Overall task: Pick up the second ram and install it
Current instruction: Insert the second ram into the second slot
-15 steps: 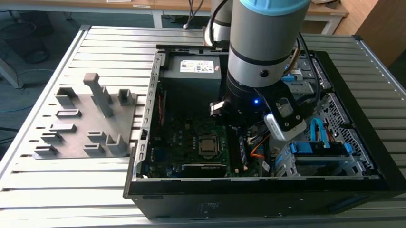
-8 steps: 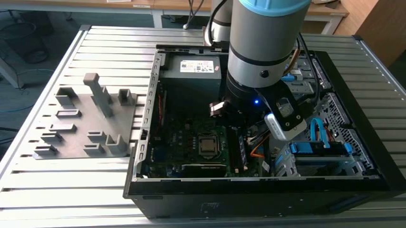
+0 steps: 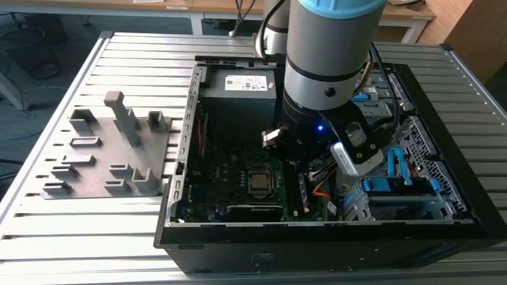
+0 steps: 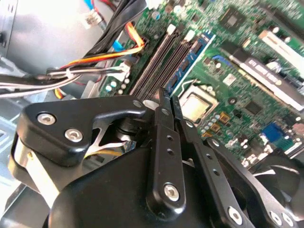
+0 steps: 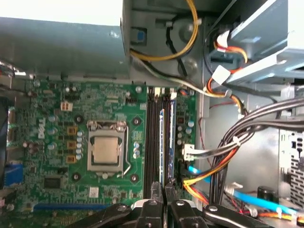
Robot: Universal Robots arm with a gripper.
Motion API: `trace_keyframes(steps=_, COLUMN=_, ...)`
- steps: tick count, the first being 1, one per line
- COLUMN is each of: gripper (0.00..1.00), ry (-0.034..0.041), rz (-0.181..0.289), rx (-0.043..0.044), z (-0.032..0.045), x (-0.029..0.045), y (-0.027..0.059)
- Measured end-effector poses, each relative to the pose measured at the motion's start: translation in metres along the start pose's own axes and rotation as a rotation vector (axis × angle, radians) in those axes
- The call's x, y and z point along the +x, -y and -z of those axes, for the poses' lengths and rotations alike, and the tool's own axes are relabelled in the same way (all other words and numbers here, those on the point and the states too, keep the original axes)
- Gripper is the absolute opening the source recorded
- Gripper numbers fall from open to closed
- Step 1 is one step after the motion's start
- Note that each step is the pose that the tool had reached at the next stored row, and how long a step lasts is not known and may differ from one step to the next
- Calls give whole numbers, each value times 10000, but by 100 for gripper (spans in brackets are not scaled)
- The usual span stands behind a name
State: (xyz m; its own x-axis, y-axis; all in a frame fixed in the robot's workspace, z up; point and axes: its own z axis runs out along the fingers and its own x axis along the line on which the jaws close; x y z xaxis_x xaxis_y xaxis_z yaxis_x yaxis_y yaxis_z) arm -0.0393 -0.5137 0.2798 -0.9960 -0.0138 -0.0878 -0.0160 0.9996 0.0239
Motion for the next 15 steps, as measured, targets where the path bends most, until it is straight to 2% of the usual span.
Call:
trace_keyframes(steps=1, gripper=13, ry=-1, rz=6, rx=68, z=-7, x=0, y=1)
trace_keyframes(steps=5, gripper=13, ry=1, rz=-64, rx=74, z=-69, x=6, y=-2)
trace_keyframes(steps=10, gripper=13, ry=13, rz=-721, rx=134, z=-141, x=13, y=-11)
trace_keyframes(steps=15, gripper=13, ry=14, rz=-752, rx=134, z=-222, x=19, y=-47)
